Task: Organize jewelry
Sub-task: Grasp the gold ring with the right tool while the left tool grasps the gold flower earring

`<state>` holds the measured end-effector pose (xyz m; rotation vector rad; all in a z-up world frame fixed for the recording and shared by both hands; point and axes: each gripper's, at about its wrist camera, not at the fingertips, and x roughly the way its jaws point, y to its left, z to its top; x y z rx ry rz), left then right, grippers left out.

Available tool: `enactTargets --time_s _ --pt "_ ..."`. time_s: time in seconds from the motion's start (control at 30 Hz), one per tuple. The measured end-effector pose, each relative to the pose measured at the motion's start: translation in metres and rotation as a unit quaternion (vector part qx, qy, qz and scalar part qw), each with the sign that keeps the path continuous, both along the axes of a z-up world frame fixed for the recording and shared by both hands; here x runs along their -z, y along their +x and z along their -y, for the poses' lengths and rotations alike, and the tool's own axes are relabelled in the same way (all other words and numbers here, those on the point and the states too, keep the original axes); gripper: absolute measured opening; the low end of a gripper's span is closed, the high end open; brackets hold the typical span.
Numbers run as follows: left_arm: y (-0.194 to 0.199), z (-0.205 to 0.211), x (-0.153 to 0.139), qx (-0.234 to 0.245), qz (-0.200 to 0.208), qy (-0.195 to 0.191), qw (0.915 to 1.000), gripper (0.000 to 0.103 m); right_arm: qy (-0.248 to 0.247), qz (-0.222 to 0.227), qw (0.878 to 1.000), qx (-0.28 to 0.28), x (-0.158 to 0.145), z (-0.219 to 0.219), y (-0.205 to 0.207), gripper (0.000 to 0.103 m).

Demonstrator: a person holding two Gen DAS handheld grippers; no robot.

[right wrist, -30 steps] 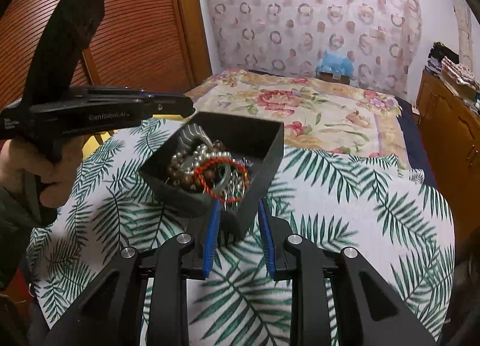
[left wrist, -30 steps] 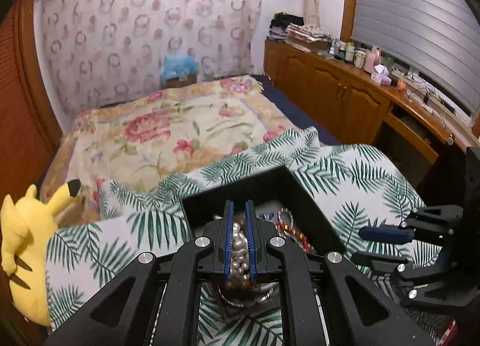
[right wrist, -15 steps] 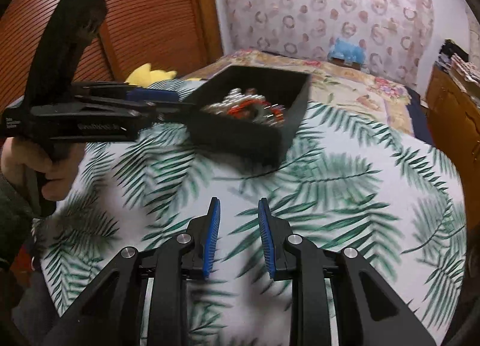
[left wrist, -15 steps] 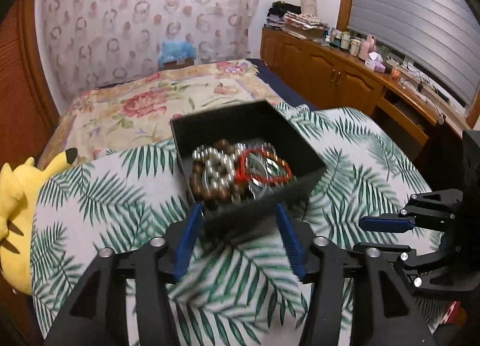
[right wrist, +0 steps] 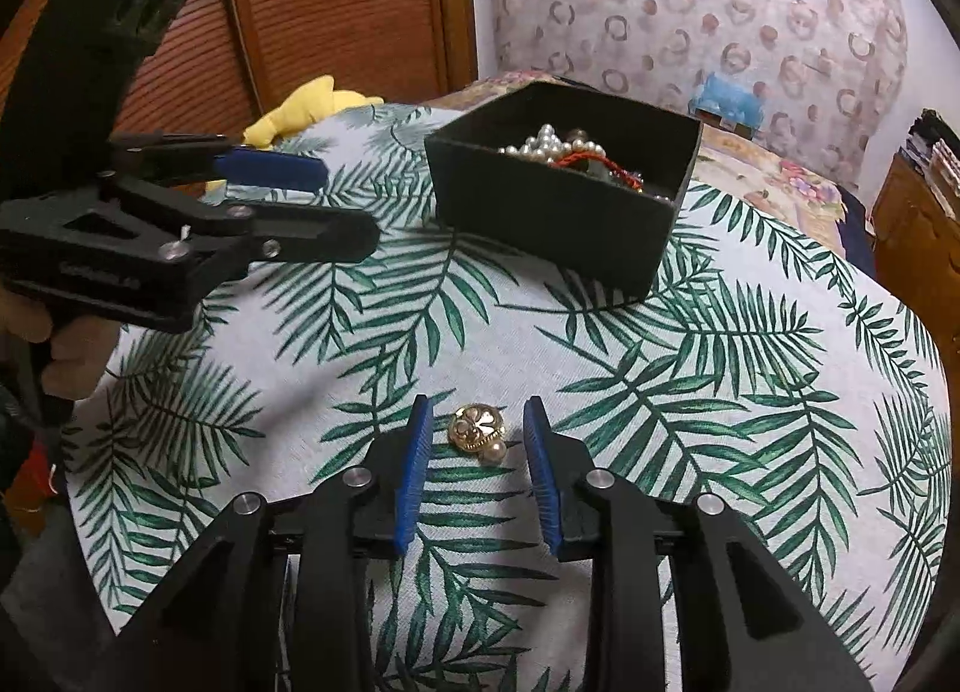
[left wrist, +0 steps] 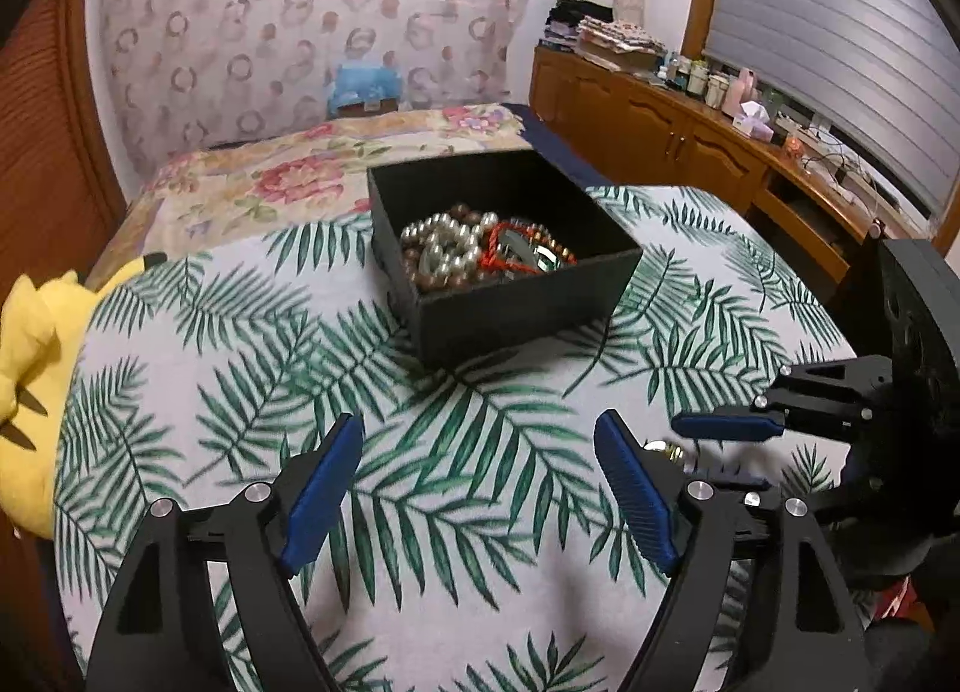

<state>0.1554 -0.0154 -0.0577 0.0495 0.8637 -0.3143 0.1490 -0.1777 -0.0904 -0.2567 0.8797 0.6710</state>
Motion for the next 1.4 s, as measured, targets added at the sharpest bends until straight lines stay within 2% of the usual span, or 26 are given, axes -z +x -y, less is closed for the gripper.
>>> enactTargets --time_s 0.17,0.2,0.23,0.53,0.77,1.0,1.1,1.23,1.33,1.4 --pt "-0.005 -0.002 0.012 -0.001 -0.015 -0.001 0.9999 0.077 -0.030 0.012 0.999 -0.006 0.006 -0.005 -0.004 0.033" --pt "-0.006 -0.002 0.014 0.000 -0.017 -0.001 0.9998 0.077 -0.029 0.014 0.999 -0.005 0.006 -0.004 -0.004 0.024" --pt "-0.006 -0.001 0.016 0.001 -0.019 -0.001 0.9998 0.077 -0.028 0.015 0.999 -0.004 0.006 -0.003 -0.004 0.021" --pt "-0.009 0.021 0.025 0.032 -0.035 0.002 0.9989 0.077 0.021 0.035 0.999 0.025 -0.017 0.023 -0.007 0.021" --pt "-0.010 0.050 0.026 0.068 -0.028 0.010 0.9973 0.076 0.008 0.044 0.997 0.071 -0.023 0.052 0.003 0.021" --pt "-0.014 0.076 0.027 0.110 -0.023 0.016 0.9935 0.037 0.005 0.034 0.995 0.097 -0.013 0.073 0.006 0.021" --pt "-0.015 0.085 0.031 0.121 -0.021 0.022 0.9922 0.027 0.005 0.032 0.994 0.101 -0.009 0.073 0.007 0.021" --pt "-0.014 0.091 0.035 0.126 -0.021 0.031 0.9913 0.024 0.005 0.032 0.994 0.102 -0.009 0.073 0.009 0.021" --pt "-0.012 0.090 0.035 0.123 -0.018 0.033 0.9917 0.015 0.005 0.032 0.994 0.101 -0.008 0.073 0.010 0.021" --pt "-0.011 0.090 0.035 0.124 -0.020 0.029 0.9917 0.014 0.004 0.031 0.994 0.101 -0.009 0.073 0.010 0.021"
